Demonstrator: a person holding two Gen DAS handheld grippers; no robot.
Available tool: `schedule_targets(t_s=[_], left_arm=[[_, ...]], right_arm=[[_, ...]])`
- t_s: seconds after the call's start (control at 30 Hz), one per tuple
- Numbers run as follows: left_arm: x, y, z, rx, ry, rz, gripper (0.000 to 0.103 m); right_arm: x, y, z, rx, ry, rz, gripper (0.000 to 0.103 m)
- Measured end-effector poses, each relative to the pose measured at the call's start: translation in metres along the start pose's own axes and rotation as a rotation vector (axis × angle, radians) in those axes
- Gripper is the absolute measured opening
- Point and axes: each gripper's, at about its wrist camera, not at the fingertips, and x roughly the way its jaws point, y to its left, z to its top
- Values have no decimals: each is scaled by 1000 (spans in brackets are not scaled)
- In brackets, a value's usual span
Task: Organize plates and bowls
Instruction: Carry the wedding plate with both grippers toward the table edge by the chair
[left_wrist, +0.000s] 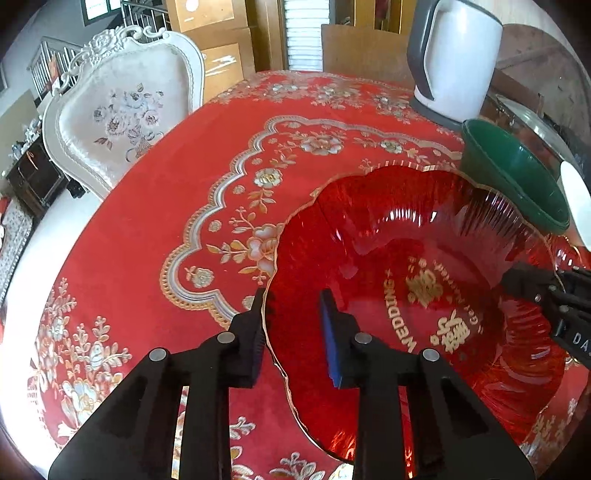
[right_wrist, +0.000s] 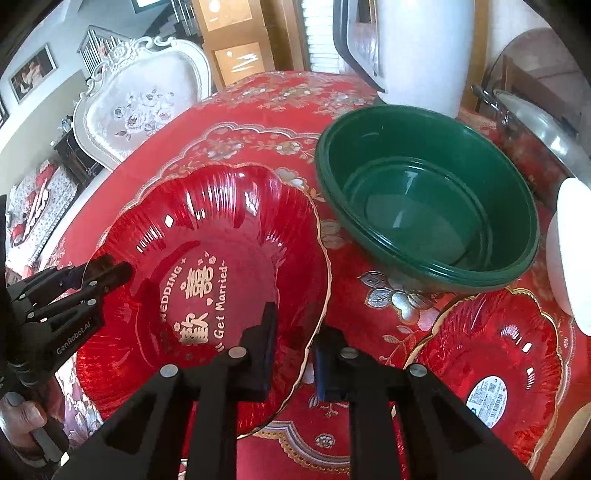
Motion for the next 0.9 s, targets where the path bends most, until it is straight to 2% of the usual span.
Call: schedule_targets(t_s=[0.33, 0.67, 0.9], left_arm=[[-38, 18, -9, -13, -60, 18, 26], [-72, 48, -40, -52, -94, 39, 26], [-75, 68, -66, -89, -87, 72, 26]], right_arm=[[-19, 23, -7, -25, -34, 13, 16], [-34, 55, -22, -84, -47, 51, 16], [-28, 82, -36, -115, -23, 78, 18]])
